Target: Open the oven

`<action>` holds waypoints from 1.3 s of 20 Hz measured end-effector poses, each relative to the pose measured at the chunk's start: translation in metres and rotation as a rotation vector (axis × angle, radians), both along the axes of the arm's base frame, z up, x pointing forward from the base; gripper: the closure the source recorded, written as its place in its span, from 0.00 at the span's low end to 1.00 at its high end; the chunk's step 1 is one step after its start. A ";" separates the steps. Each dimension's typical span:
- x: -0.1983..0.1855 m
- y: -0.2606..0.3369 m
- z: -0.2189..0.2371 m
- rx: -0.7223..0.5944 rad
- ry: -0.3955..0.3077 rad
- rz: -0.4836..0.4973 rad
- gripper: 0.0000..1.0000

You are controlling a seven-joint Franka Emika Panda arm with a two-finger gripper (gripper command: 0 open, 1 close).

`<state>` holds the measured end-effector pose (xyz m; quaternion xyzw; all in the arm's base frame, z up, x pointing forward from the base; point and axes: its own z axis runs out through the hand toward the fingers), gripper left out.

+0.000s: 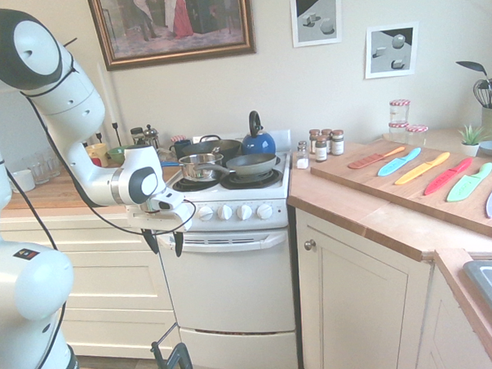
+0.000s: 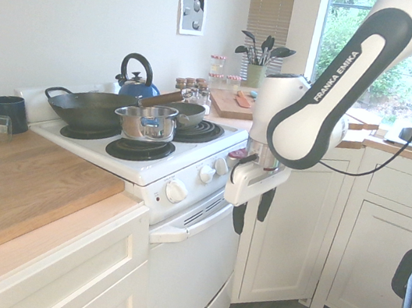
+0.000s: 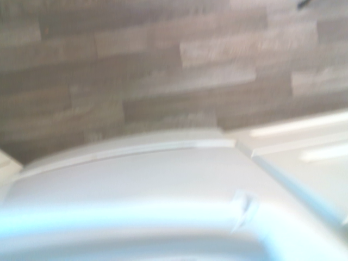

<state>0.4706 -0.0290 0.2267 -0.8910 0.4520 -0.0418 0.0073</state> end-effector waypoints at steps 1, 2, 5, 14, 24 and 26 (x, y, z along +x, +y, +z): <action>0.012 -0.003 -0.002 -0.003 -0.010 -0.005 0.00; 0.024 -0.007 -0.001 -0.007 -0.022 -0.008 0.00; 0.053 -0.020 -0.003 -0.026 -0.049 -0.016 0.00; 0.101 -0.040 -0.037 -0.021 -0.102 0.046 0.00; 0.090 -0.062 -0.079 -0.045 -0.160 0.095 0.00; 0.063 -0.071 -0.097 -0.046 -0.129 0.103 0.00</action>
